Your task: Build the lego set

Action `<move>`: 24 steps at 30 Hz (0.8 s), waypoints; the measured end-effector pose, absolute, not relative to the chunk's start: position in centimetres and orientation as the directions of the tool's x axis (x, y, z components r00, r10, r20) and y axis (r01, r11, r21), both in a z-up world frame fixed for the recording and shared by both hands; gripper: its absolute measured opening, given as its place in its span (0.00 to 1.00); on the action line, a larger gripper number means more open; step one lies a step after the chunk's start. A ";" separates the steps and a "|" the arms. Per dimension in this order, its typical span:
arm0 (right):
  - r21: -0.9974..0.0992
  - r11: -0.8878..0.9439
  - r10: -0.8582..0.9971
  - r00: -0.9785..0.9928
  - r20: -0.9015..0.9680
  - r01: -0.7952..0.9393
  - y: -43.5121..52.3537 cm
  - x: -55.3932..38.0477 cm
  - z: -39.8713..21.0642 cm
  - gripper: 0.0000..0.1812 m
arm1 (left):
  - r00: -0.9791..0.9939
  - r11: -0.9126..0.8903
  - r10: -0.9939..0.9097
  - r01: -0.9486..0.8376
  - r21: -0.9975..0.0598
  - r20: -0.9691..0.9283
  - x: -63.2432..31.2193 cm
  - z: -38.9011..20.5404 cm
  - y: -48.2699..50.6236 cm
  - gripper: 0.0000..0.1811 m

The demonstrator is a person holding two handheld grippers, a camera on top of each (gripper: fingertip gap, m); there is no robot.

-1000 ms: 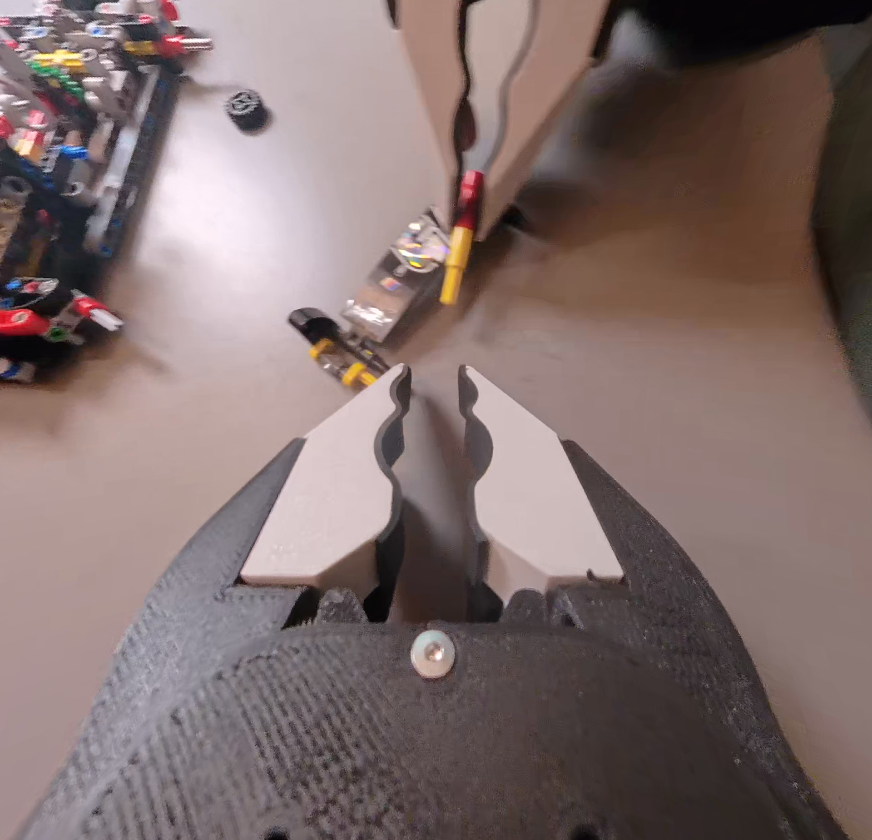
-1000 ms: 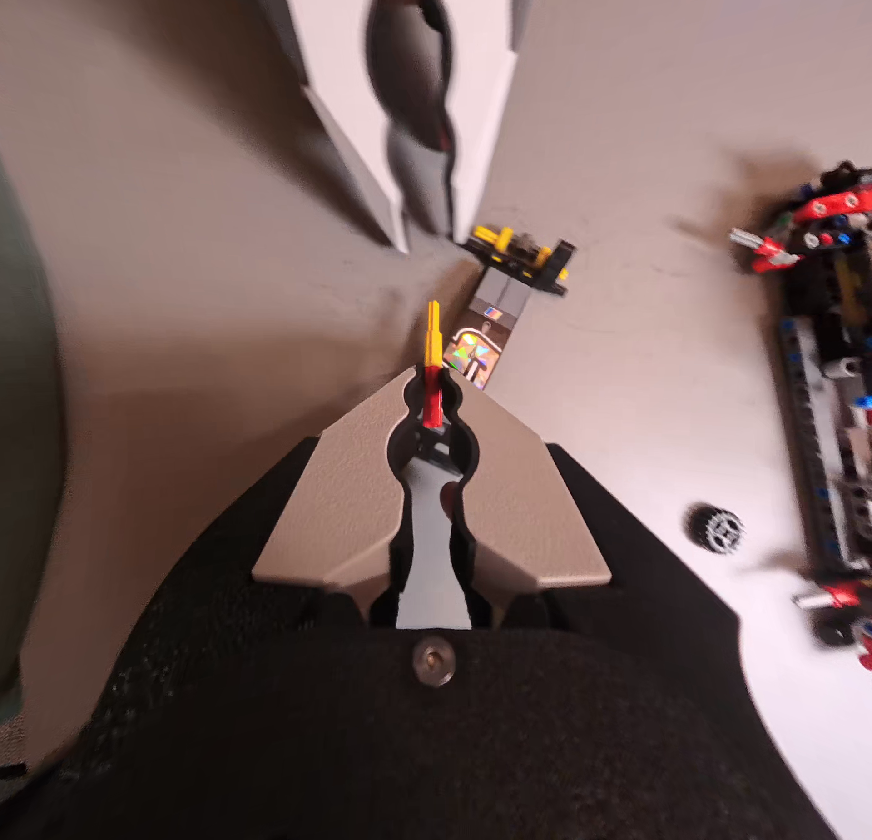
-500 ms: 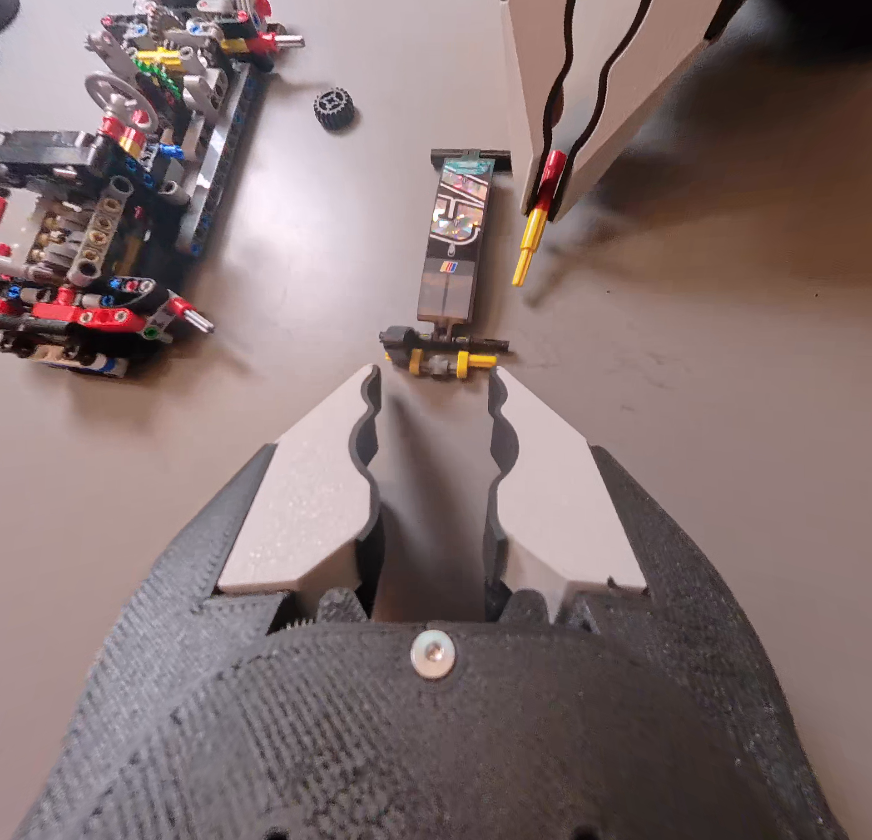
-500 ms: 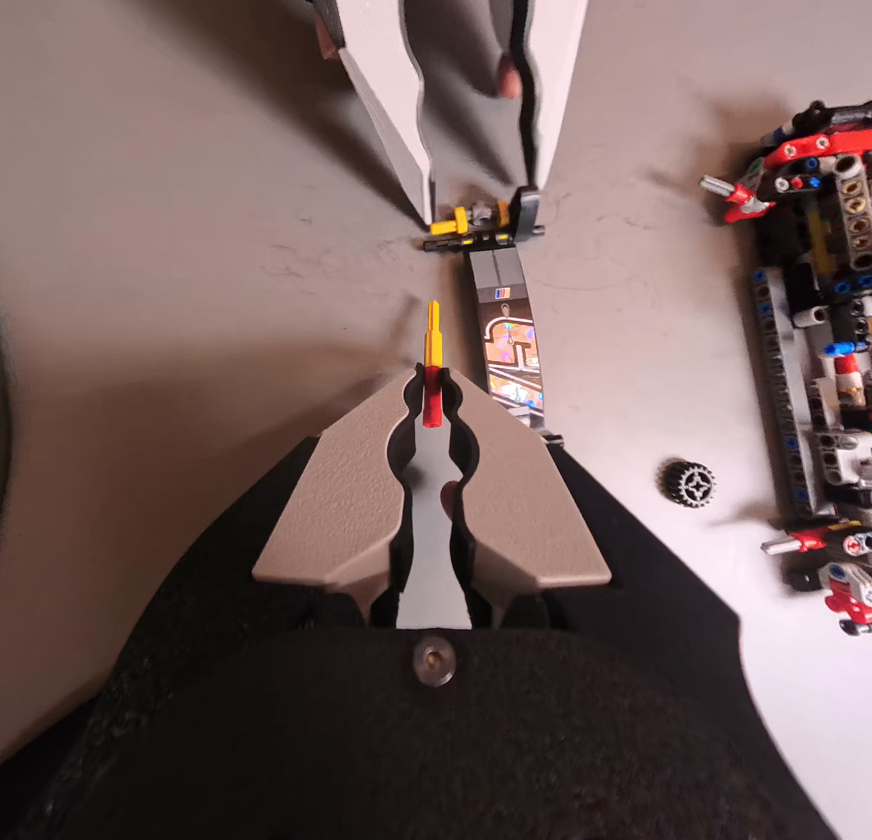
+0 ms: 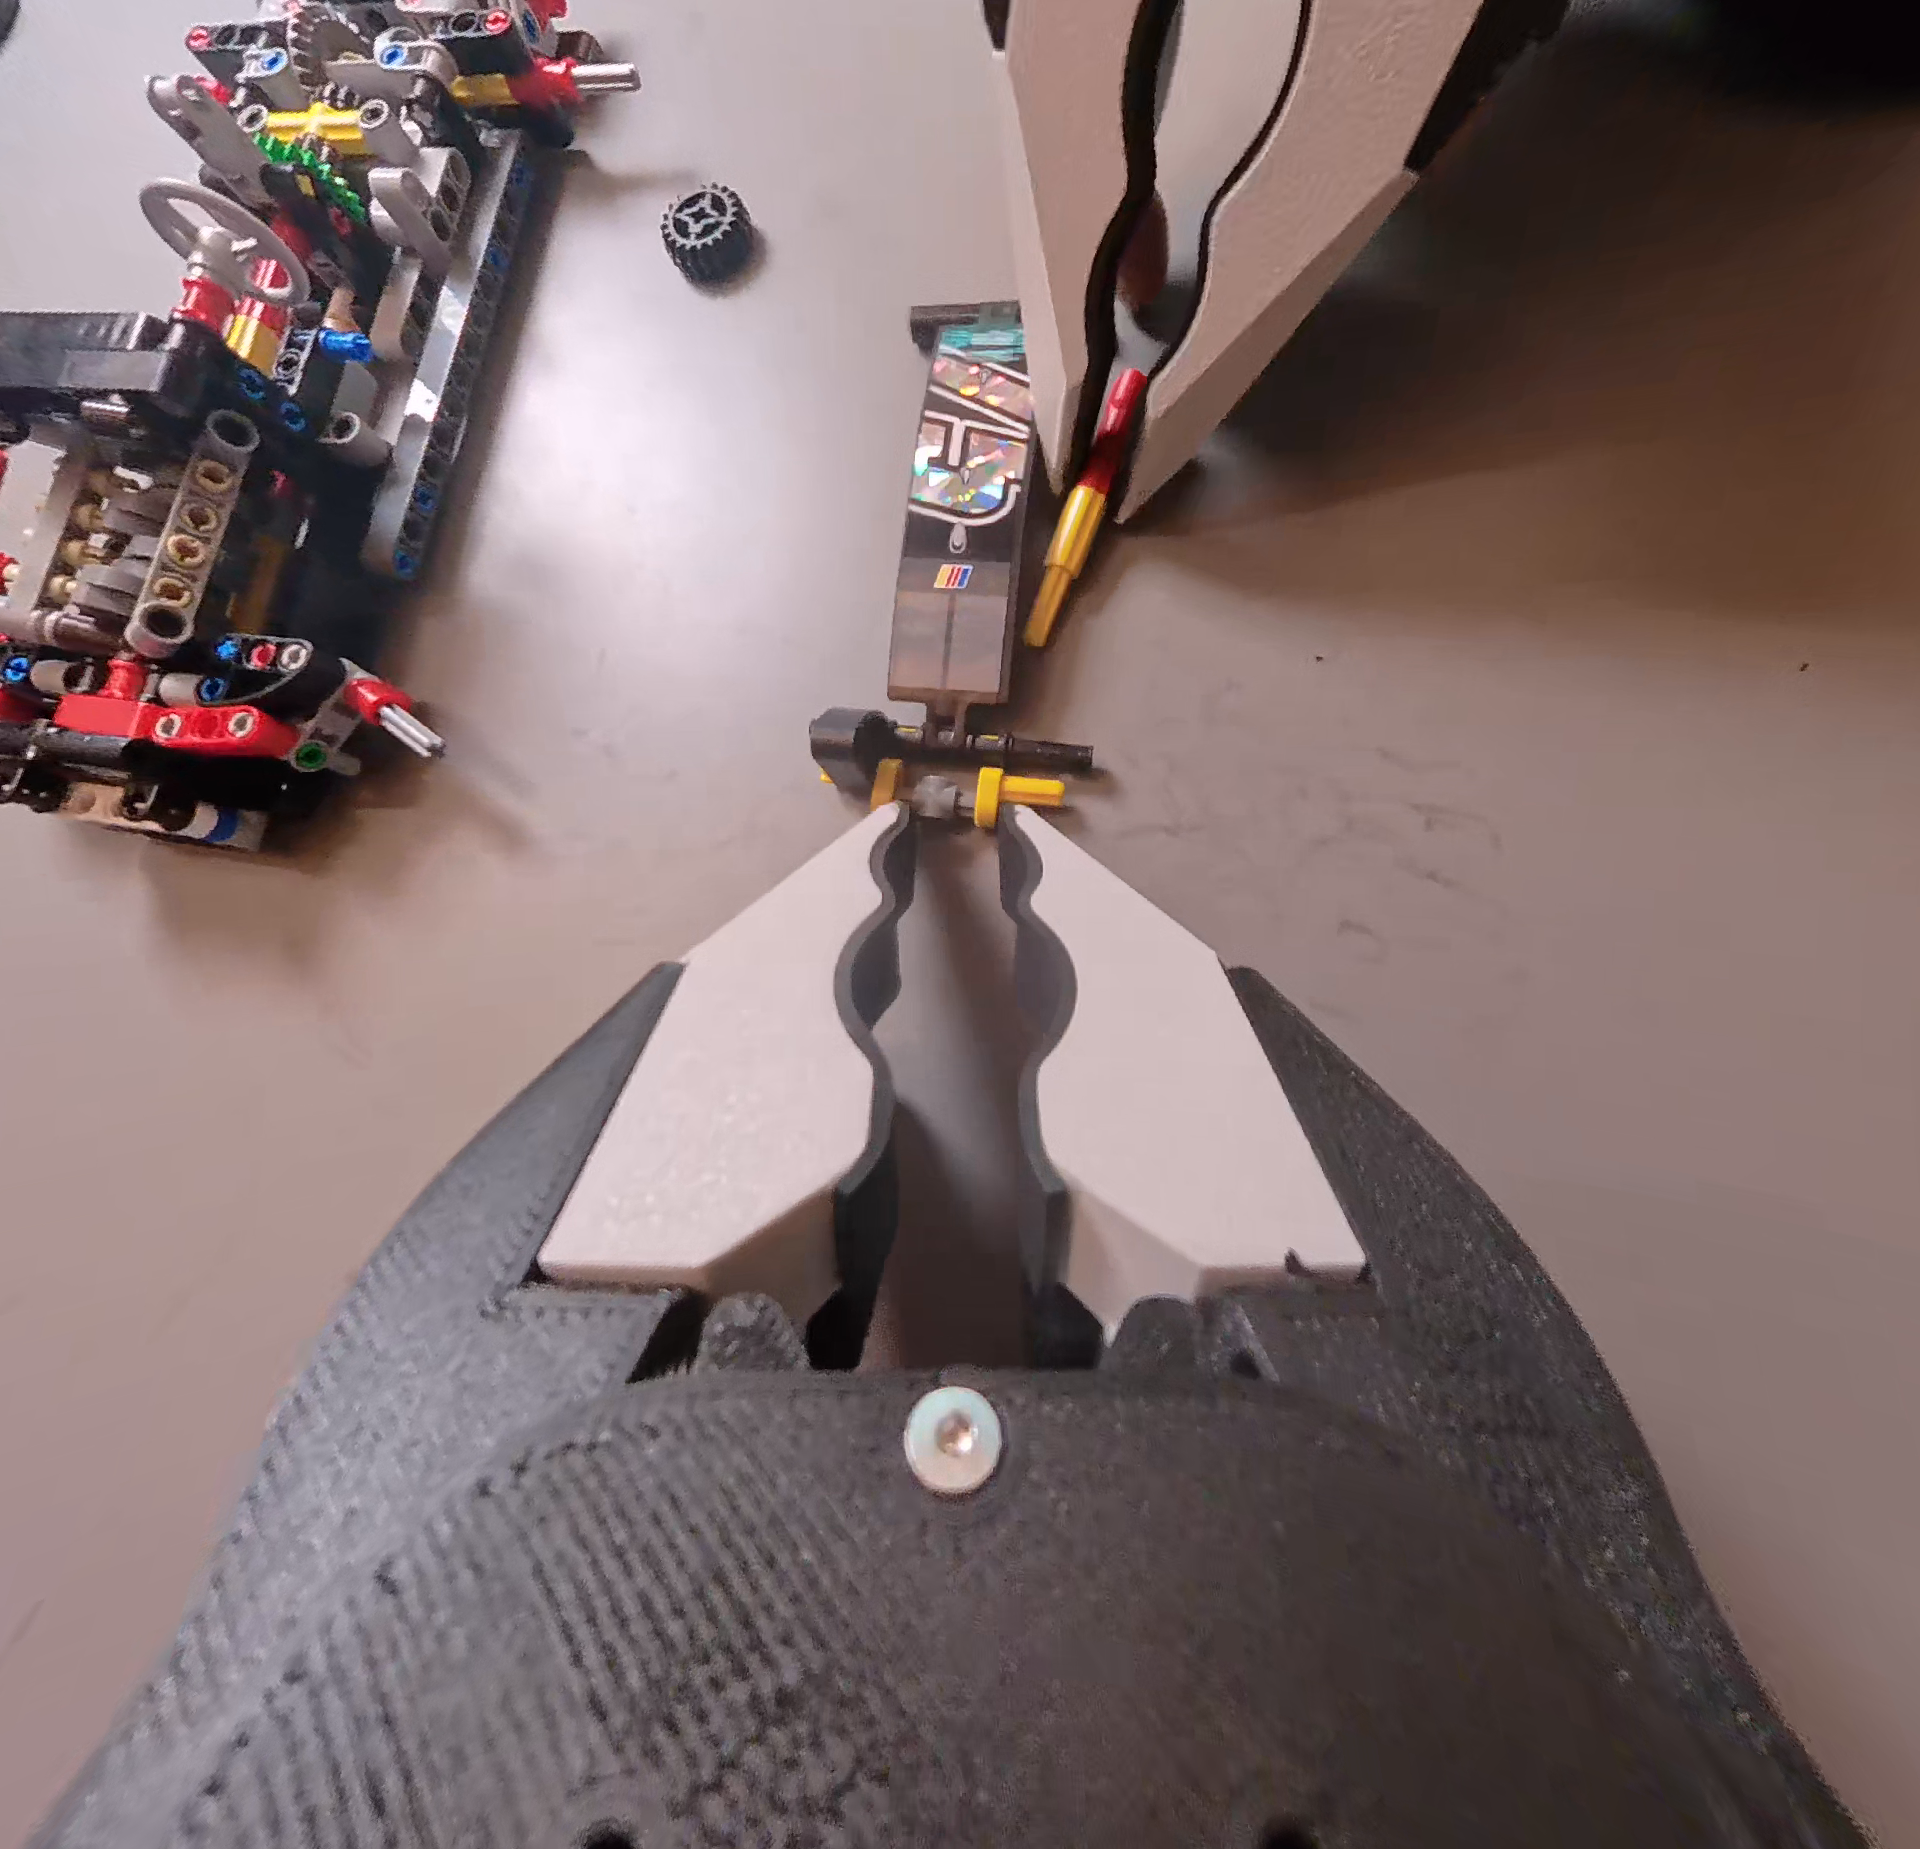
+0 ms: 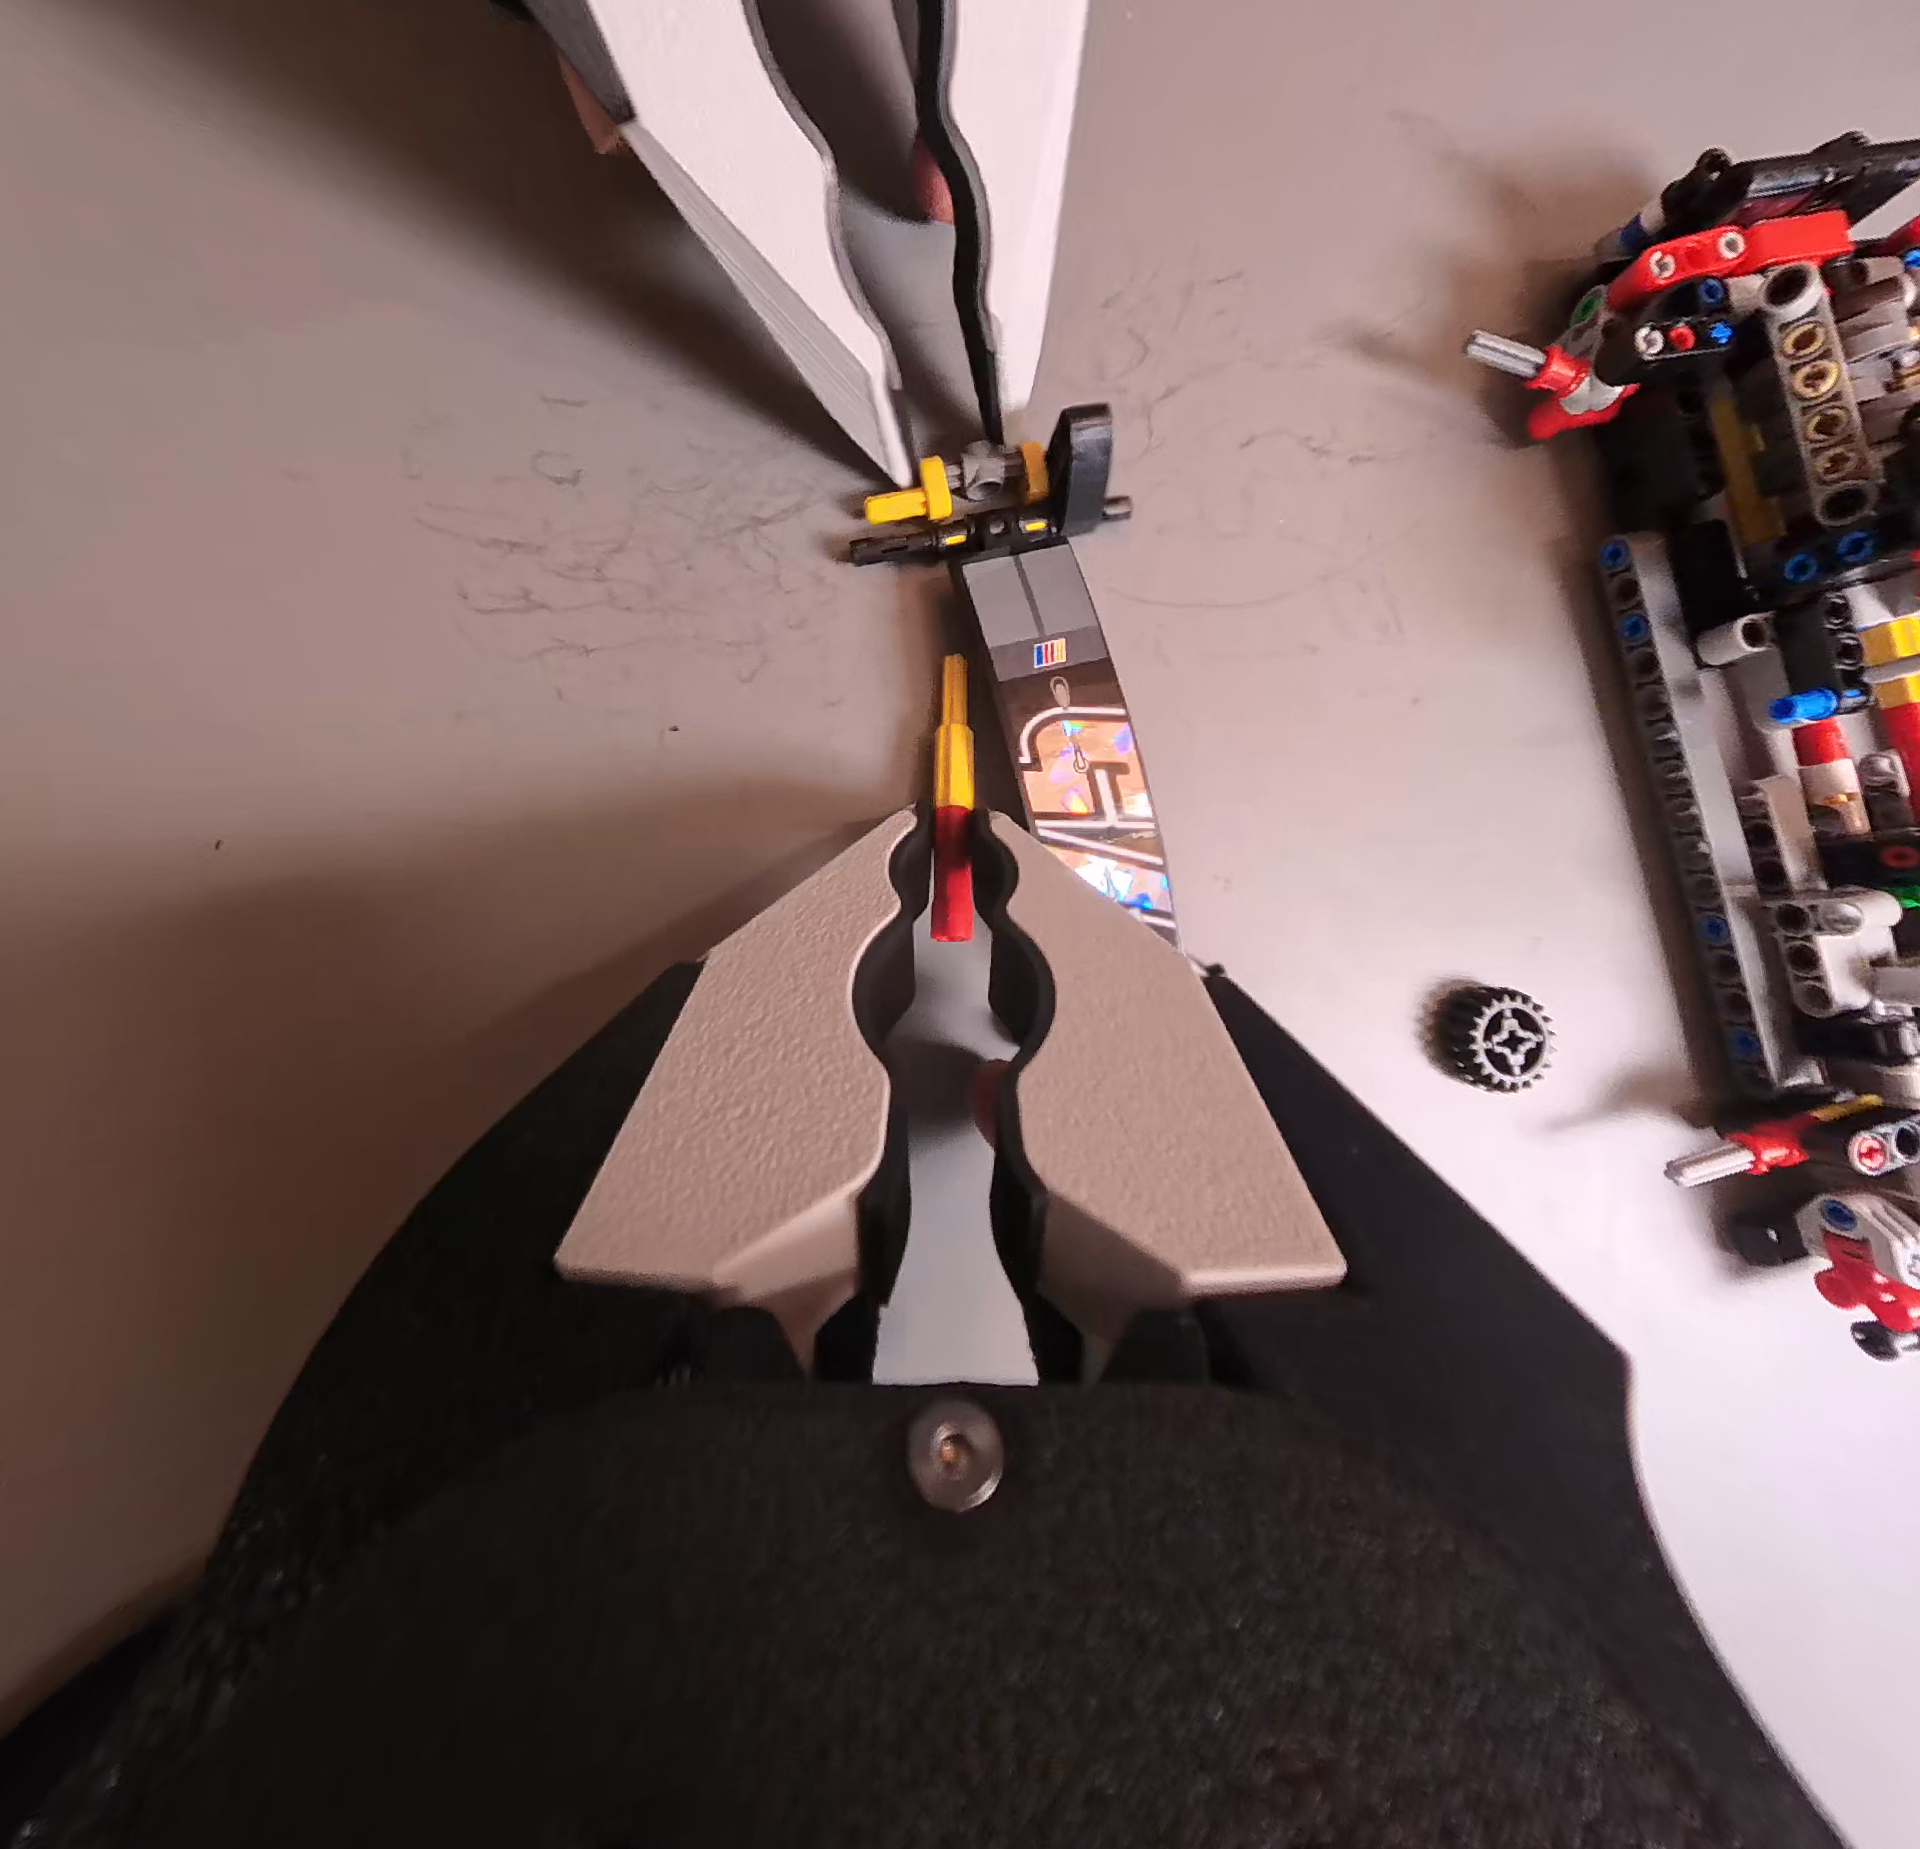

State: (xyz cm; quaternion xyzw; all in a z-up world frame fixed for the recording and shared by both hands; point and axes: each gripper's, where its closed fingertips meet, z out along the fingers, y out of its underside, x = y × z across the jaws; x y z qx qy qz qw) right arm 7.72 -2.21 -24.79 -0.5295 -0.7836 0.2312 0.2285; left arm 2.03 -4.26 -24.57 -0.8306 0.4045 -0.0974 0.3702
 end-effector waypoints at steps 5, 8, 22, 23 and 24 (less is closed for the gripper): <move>-0.609 0.330 0.938 -0.322 0.128 0.721 -1.8 7.6 -24.8 0.02 | 0.674 -0.389 -0.727 -0.565 -0.728 -0.134 1.2 -23.5 -3.7 0.18; -0.620 0.324 0.942 -0.308 0.137 0.715 -1.5 7.2 -24.7 0.02 | 0.664 -0.406 -0.744 -0.543 -0.735 -0.079 1.9 -23.3 -3.2 0.26; -0.682 0.302 0.952 -0.254 0.174 0.666 0.3 6.8 -23.9 0.02 | 0.627 -0.495 -0.770 -0.469 -0.731 0.119 3.8 -23.9 -0.6 0.13; -0.695 0.296 0.953 -0.255 0.165 0.655 0.2 6.8 -23.6 0.02 | 0.626 -0.510 -0.761 -0.411 -0.755 0.173 3.7 -23.3 -0.6 0.13; -0.709 0.287 0.954 -0.258 0.152 0.644 0.1 6.8 -23.2 0.02 | 0.610 -0.524 -0.756 -0.347 -0.777 0.237 3.8 -22.5 -0.7 0.13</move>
